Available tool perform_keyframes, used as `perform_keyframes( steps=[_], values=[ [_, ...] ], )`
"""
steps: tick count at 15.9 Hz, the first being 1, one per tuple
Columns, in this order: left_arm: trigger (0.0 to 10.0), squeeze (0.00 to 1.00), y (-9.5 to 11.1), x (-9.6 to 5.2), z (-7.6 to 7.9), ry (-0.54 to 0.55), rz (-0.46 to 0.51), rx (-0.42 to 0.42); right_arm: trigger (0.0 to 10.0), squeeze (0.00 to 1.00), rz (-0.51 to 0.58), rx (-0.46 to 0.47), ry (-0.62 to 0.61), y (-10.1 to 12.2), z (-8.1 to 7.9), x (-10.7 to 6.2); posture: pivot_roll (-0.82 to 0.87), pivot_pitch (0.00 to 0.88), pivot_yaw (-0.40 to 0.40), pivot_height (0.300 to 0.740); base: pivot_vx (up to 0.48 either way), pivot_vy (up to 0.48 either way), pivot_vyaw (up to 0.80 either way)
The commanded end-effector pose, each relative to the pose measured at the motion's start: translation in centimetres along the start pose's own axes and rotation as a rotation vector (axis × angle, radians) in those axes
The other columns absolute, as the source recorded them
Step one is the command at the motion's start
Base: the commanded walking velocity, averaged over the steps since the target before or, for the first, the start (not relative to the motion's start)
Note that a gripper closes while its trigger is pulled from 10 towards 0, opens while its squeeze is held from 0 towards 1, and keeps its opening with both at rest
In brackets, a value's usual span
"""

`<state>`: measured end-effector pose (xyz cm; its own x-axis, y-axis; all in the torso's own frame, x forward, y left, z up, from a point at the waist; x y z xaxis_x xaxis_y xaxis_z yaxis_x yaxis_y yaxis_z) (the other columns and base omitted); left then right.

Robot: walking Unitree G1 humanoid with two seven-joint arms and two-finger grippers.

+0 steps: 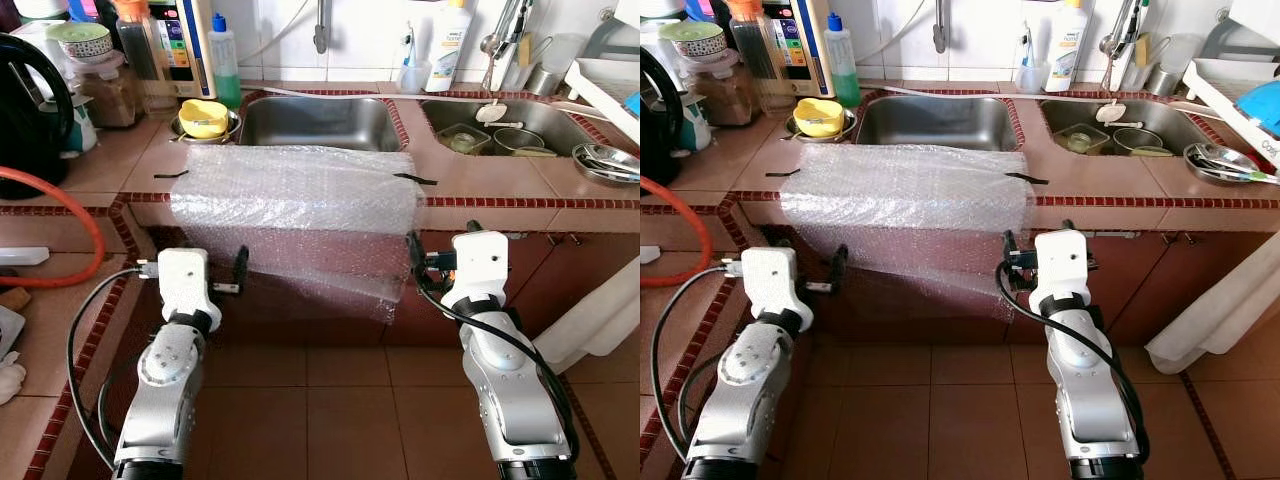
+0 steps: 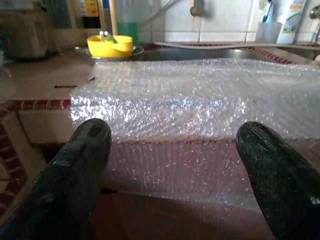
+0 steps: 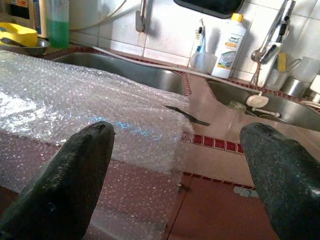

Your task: Kitchen organization

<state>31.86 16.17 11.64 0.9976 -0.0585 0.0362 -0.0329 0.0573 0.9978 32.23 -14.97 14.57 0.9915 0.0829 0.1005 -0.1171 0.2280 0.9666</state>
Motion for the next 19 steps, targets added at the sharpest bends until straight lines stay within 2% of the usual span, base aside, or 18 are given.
perform_keyframes(
  steps=[1,2,4,7,10,19],
  values=[
    [10.0,0.0,1.6,0.2,0.0,-0.009,0.062,-0.003,10.0,0.0,0.037,0.003,0.005,0.8,0.2,0.0,-0.01,0.0,0.033,0.74,0.0,0.0,0.0],
    [10.0,0.0,1.9,0.1,0.0,-0.012,0.073,-0.004,10.0,0.0,0.047,0.002,0.007,1.0,0.1,0.1,0.0,0.0,0.037,0.74,0.0,0.0,0.0],
    [10.0,0.0,2.3,0.0,0.0,-0.027,0.082,0.0,10.0,0.0,0.093,-0.067,0.027,1.8,-0.2,0.1,0.0,0.0,0.046,0.74,0.0,0.0,0.0],
    [10.0,0.0,2.4,-0.1,-0.4,-0.021,0.078,-0.01,10.0,0.0,0.092,-0.029,0.025,1.9,-0.5,0.0,0.0,0.0,0.048,0.74,0.08,0.0,0.0],
    [10.0,0.0,2.3,-0.1,-0.2,-0.03,0.068,-0.022,10.0,0.0,0.092,-0.026,0.023,1.8,-0.5,0.0,0.01,0.0,0.049,0.74,0.242,0.0,0.0],
    [10.0,0.0,2.3,-0.2,0.1,-0.063,0.057,-0.032,10.0,0.0,0.1,-0.026,0.023,1.9,-0.8,0.1,0.01,0.0,0.062,0.74,0.414,0.0,0.0]
  ],
)
Point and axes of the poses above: a point about 5 cm out from each wrist's last joint towards the gripper, its own x axis pointing out of the wrist towards the gripper, its own y axis along the axis of the wrist's last joint, z = x × y, the point moved 3 cm from there along x, pointing out of the wrist towards the gripper, and after that the axes turned 4 degrees about -x, right-handed, at the moved point
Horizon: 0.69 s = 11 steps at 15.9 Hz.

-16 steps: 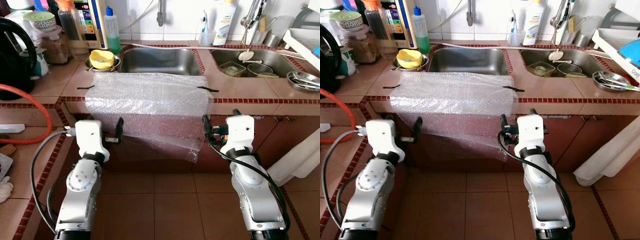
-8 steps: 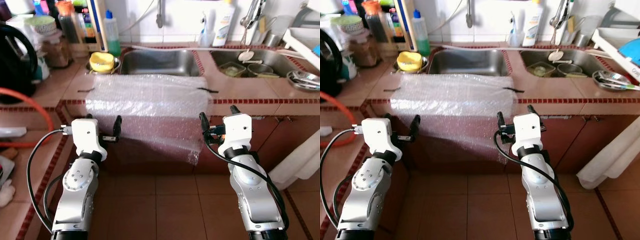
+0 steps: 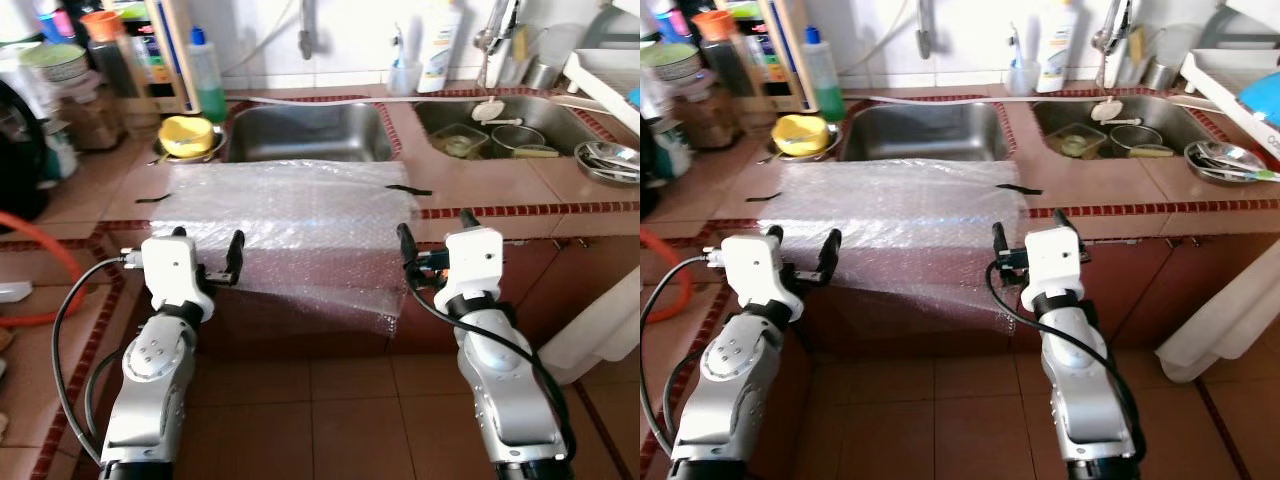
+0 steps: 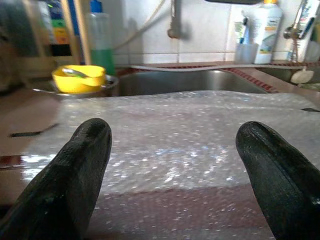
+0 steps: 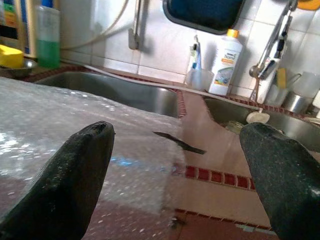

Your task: Kitchen organization

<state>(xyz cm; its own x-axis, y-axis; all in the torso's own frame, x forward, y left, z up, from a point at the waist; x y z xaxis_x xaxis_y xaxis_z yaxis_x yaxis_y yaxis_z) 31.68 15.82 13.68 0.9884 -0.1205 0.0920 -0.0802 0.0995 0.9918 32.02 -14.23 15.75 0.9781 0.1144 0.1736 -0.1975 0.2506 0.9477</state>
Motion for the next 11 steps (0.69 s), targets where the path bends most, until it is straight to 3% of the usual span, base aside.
perform_keyframes(
  steps=[1,11],
  values=[
    [10.0,0.0,0.31,-0.05,-0.26,-0.008,0.004,0.006,10.0,0.0,0.021,0.005,0.009,0.52,-0.29,0.14,0.01,0.0,0.063,0.74,0.454,0.0,0.0],
    [10.0,0.0,0.1,-0.26,-0.01,-0.023,-0.011,0.011,10.0,0.0,0.035,-0.015,0.03,0.72,-0.77,-0.04,0.01,0.0,0.066,0.74,0.428,0.0,0.0]
  ],
)
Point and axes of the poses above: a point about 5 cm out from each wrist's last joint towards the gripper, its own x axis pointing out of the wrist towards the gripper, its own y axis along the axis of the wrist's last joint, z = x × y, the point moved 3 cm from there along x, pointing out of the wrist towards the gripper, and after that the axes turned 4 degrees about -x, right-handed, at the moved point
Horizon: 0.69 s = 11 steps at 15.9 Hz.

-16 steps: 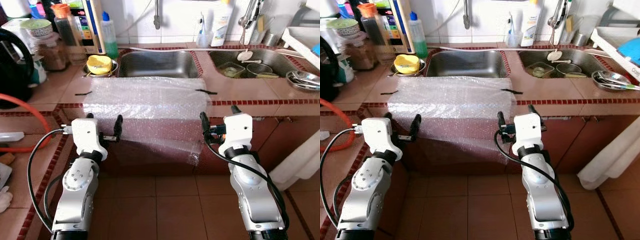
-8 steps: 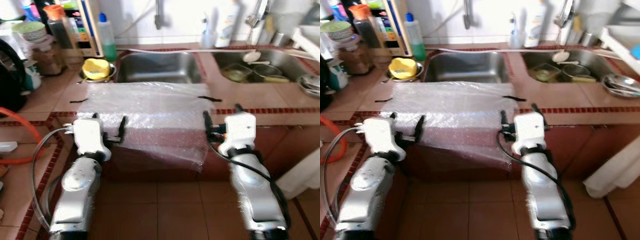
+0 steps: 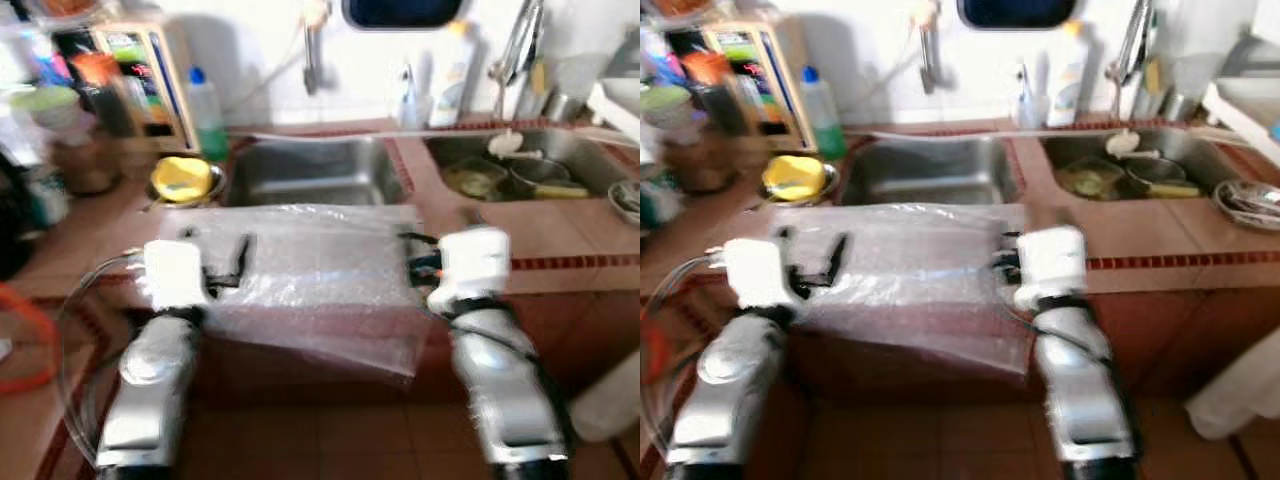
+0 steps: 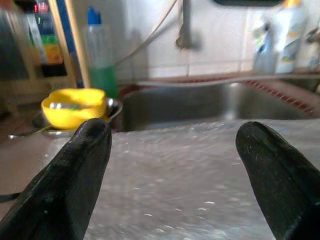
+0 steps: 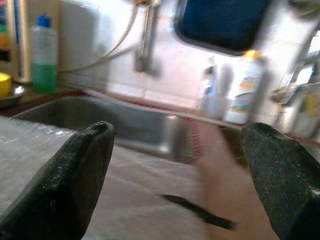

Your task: Kitchen organization

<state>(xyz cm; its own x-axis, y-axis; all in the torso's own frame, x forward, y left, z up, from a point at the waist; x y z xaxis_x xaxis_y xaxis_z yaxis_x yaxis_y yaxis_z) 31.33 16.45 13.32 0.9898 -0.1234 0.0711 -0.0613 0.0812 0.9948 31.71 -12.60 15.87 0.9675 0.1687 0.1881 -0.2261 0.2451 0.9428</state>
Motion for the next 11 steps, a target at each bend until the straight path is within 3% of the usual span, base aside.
perform_keyframes(
  steps=[1,4,11],
  values=[
    [10.0,0.0,0.33,0.16,0.6,-0.022,0.01,-0.005,10.0,0.0,0.005,-0.018,-0.018,0.15,0.83,0.03,0.01,0.0,0.065,0.74,0.431,0.0,0.0],
    [10.0,0.0,-0.04,0.07,0.5,-0.013,-0.006,-0.009,10.0,0.0,0.004,-0.023,-0.019,0.15,1.02,-0.06,0.01,0.0,0.067,0.74,0.399,0.084,0.0],
    [10.0,0.0,-0.52,0.51,0.03,0.041,-0.025,0.009,10.0,0.0,-0.01,-0.026,-0.025,-0.09,1.11,-0.3,-0.01,0.0,0.072,0.74,0.0,0.0,0.0]
  ],
)
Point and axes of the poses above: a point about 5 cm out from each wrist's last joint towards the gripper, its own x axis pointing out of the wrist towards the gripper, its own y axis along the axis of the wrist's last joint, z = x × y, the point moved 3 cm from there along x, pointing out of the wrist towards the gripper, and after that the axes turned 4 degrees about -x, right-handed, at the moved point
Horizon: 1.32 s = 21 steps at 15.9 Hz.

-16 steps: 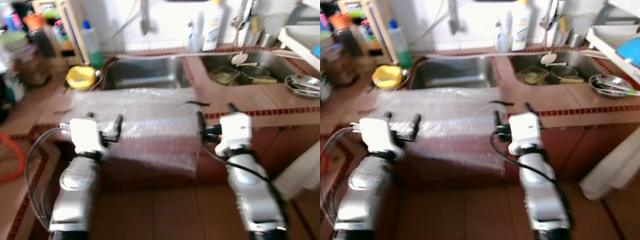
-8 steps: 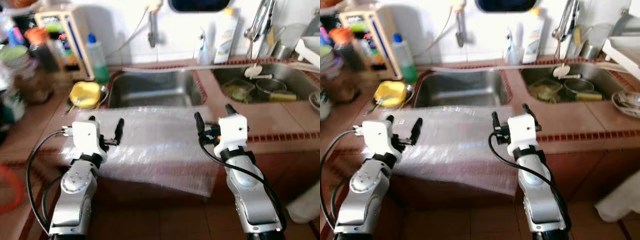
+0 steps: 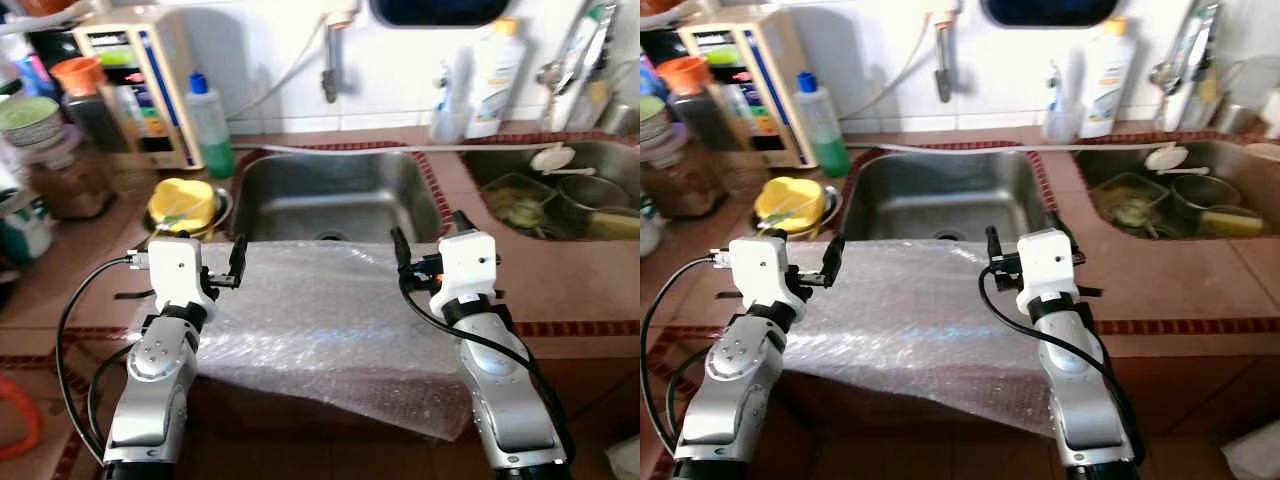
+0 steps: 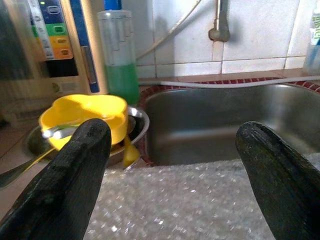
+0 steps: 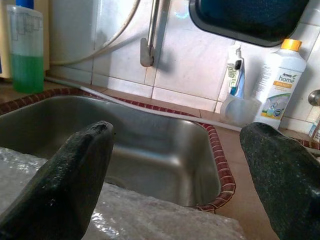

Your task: Kitchen organization

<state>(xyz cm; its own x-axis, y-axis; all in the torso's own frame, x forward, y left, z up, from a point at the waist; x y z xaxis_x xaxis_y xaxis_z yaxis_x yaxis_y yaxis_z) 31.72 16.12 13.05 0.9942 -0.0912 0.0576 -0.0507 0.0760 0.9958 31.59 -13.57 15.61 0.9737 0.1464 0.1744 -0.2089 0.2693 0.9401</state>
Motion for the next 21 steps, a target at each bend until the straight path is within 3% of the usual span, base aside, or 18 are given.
perform_keyframes(
  steps=[1,12,21],
  values=[
    [10.0,0.0,-0.2,0.2,-0.2,0.01,-0.011,0.008,10.0,0.0,0.008,-0.005,-0.012,0.3,0.4,0.1,-0.01,0.0,0.073,0.74,0.0,0.0,0.0],
    [10.0,0.0,-0.3,0.4,0.2,0.013,-0.01,0.014,10.0,0.0,-0.016,-0.019,-0.072,0.1,1.1,0.4,-0.01,0.0,0.069,0.74,0.0,0.0,0.0],
    [10.0,0.0,-1.4,0.4,1.8,0.046,-0.006,-0.059,10.0,0.0,-0.015,-0.08,-0.024,0.7,2.0,0.6,-0.05,0.0,-0.027,0.74,0.0,0.0,0.0]
  ],
)
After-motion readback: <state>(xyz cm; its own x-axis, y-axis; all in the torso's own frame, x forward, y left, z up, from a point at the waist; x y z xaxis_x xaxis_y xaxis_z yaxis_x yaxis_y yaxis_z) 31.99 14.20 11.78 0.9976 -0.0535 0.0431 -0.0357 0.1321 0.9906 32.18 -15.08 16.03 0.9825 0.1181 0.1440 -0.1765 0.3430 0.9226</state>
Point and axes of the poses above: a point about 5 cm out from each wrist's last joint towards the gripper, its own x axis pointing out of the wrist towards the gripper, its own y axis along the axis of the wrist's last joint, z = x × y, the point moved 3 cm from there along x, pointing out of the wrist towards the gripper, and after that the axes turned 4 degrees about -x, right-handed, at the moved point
